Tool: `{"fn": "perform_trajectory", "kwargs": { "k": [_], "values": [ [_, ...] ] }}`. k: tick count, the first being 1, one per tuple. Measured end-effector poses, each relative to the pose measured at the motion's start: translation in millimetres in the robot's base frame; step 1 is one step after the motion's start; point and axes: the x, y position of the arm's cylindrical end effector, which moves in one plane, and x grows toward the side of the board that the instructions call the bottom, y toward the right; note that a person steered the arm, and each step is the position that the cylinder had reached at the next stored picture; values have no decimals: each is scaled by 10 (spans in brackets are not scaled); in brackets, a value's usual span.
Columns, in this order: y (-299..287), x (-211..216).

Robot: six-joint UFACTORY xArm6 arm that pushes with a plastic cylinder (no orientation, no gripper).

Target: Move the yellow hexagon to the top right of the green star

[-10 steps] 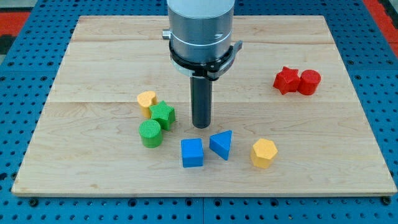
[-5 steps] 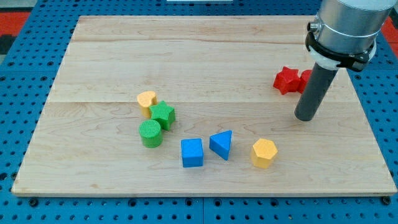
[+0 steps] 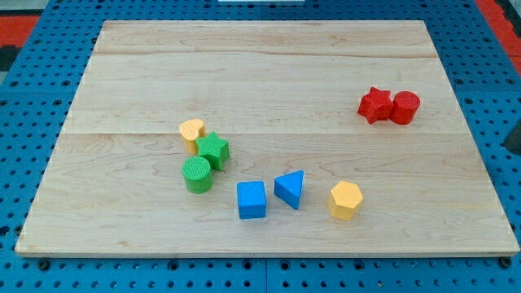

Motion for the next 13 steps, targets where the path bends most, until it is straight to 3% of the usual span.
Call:
{"fn": "perform_trajectory", "kwargs": {
  "k": [2,3,6,10,13],
  "values": [
    [-1013,983],
    [-1882,704],
    [-3084,837],
    [-2837,-59],
    [-2637,-369]
  ]
}}
